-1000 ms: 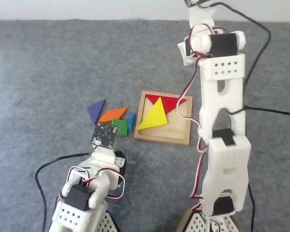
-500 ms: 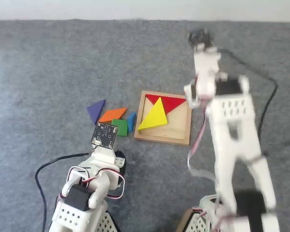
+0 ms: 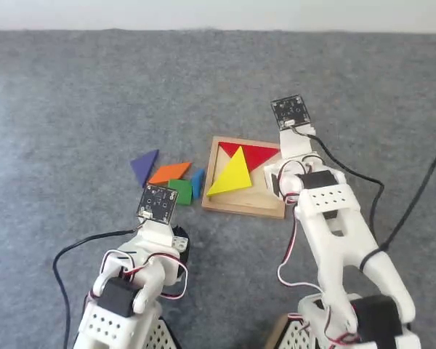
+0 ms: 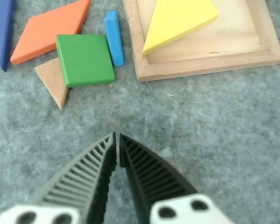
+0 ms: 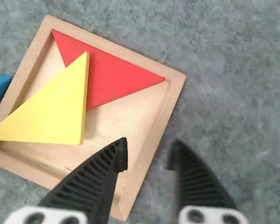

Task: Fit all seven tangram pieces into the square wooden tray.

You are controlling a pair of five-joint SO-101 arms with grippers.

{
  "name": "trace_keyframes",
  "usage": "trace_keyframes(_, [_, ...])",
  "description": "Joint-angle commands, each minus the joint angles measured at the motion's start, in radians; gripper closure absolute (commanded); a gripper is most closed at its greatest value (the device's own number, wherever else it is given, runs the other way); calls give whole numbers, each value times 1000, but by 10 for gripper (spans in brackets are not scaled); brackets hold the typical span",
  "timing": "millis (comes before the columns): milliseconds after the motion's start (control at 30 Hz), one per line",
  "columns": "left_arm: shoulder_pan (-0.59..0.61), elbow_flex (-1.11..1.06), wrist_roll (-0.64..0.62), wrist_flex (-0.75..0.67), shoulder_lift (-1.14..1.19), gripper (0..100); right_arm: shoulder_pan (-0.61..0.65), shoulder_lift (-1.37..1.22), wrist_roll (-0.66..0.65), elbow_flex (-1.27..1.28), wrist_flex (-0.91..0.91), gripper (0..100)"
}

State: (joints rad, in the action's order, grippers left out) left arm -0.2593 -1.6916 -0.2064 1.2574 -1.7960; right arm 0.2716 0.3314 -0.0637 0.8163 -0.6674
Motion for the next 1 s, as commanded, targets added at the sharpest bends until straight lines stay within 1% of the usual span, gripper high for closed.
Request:
trace_keyframes(0, [-5,8,-6,3,-18,987,16,-38,14,-15,99,961])
trace_keyframes(100, [-5,8,-6,3,-18,987,56,-88,12,-41,159,961])
trace_keyframes(200, [-5,8,-6,3,-18,987,91,-182,11,-110,153,961])
trace_keyframes(400, [-5,8,-6,3,-18,987,101,-395,17,-351,41,959])
trace_keyframes(500, [-5,8,-6,3,-18,987,101,-466,18,-423,31,957])
trace_keyframes(767, [-5,8,-6,3,-18,987,104,-535,14,-473,30,957])
trace_keyframes(967, [-5,8,-6,3,-18,987,160,-541,11,-512,30,957])
